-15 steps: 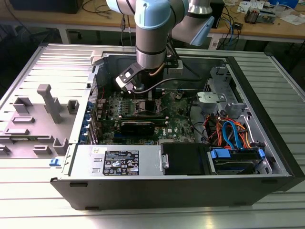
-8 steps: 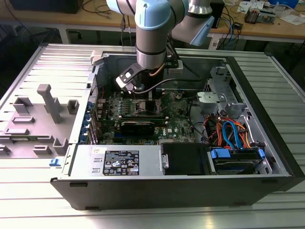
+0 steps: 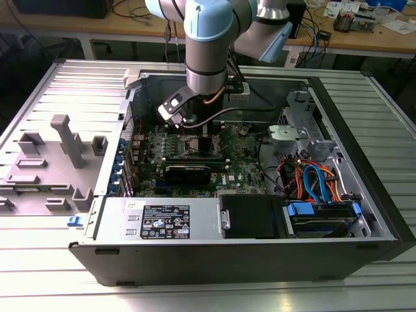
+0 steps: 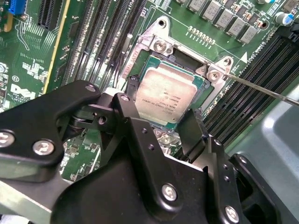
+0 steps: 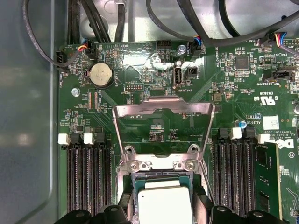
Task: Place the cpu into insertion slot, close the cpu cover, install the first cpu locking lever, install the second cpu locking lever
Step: 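Place the cpu into insertion slot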
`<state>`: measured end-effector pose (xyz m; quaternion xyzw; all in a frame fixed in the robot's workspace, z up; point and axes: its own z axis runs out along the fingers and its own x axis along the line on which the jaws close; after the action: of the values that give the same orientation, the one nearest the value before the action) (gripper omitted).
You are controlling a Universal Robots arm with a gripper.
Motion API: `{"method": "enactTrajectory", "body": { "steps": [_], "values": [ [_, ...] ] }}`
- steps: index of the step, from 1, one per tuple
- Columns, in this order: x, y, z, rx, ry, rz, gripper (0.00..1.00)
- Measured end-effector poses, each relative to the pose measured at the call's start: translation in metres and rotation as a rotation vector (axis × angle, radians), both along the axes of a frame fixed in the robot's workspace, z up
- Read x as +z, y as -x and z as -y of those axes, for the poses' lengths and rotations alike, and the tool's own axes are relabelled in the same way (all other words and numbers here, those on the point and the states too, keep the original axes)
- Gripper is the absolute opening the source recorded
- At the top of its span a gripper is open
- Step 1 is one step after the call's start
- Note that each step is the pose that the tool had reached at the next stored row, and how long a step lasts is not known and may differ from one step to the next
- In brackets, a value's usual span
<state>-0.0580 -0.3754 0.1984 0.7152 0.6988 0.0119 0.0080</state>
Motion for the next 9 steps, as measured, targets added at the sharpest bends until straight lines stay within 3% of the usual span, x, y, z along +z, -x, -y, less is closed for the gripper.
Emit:
{"method": "enactTrajectory", "body": {
  "steps": [4, 6, 9],
  "values": [
    [0.0000, -0.0003, 0.0000, 0.000, 0.0000, 0.0000, 0.62],
    [0.0000, -0.0023, 0.0000, -0.002, 0.0001, -0.0004, 0.55],
    [0.0000, -0.0043, 0.0000, -0.007, 0.0001, -0.0003, 0.55]
  ]
}}
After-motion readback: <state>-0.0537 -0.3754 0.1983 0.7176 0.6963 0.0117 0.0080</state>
